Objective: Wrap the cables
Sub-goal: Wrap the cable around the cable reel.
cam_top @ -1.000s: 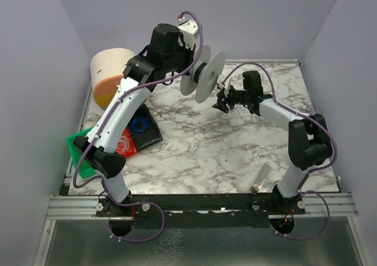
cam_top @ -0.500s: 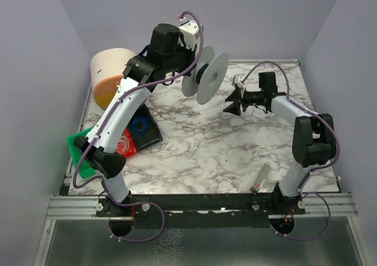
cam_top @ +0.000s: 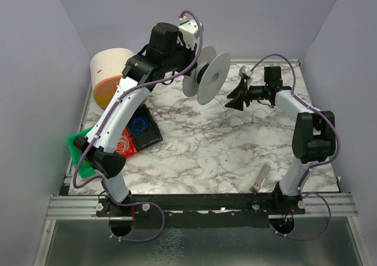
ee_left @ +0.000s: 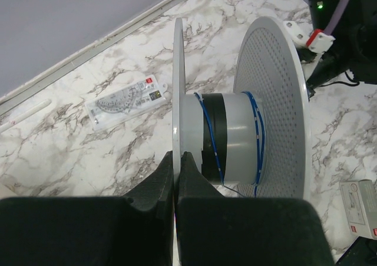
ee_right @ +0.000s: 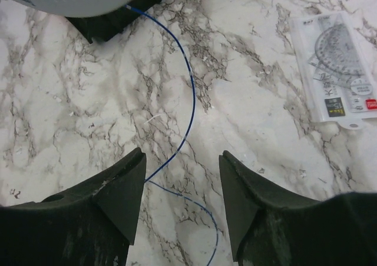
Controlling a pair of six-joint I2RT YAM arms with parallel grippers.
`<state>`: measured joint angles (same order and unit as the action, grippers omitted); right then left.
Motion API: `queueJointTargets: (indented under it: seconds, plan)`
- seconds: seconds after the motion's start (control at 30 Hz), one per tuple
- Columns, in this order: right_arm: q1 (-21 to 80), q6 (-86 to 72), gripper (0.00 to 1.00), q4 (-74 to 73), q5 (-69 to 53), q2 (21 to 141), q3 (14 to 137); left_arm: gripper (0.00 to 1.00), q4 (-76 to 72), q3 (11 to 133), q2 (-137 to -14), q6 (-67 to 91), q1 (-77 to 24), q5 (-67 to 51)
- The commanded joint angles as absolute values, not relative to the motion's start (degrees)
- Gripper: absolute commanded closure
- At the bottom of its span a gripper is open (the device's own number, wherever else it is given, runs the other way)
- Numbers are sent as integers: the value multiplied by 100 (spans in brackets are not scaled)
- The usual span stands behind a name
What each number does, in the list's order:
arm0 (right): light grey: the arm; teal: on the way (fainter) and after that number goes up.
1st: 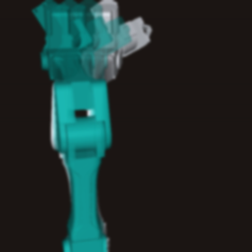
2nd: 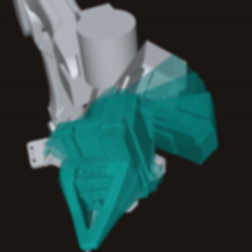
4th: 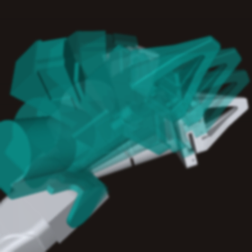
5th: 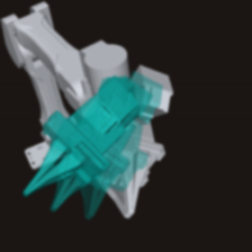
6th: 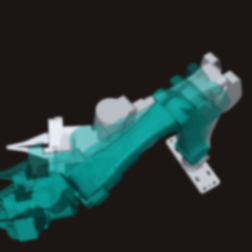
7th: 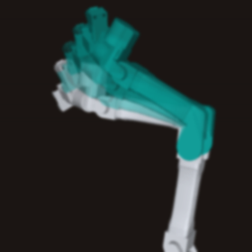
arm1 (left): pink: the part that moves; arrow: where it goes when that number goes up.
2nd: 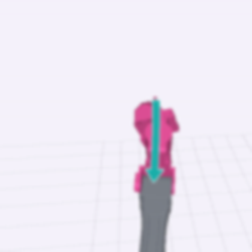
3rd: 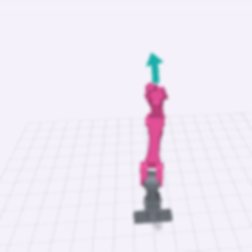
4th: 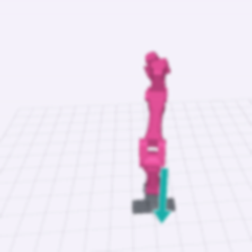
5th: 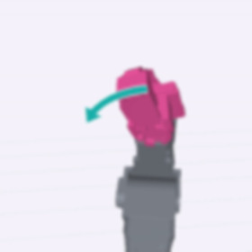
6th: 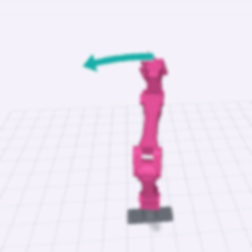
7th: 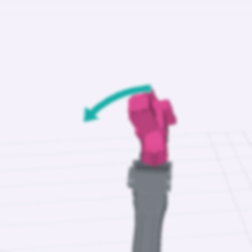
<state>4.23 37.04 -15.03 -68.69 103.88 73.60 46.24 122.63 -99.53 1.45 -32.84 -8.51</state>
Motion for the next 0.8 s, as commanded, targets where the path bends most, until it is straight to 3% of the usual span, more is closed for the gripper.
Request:
queueJointTargets:
  seconds: [0.0, 0.2, 0.6, 0.77]
  plan:
    - [564, 3305, 42, -1533, -7148, 10710, 7463, 100, 4324, 12620, -9684, 254, -3260, -1132]
    - [650, 2325, 42, -439, -6692, 10960, 7266, 100, 4327, 12630, -9658, 259, -3261, -1179]
    - [1012, 2126, 41, -662, -6619, 11485, 7470, 100, 4329, 12674, -9650, 279, -3260, -1216]
    - [1020, 2196, 41, -1302, -7363, 11735, 7712, 100, 4325, 12674, -9659, 277, -3260, -1141]
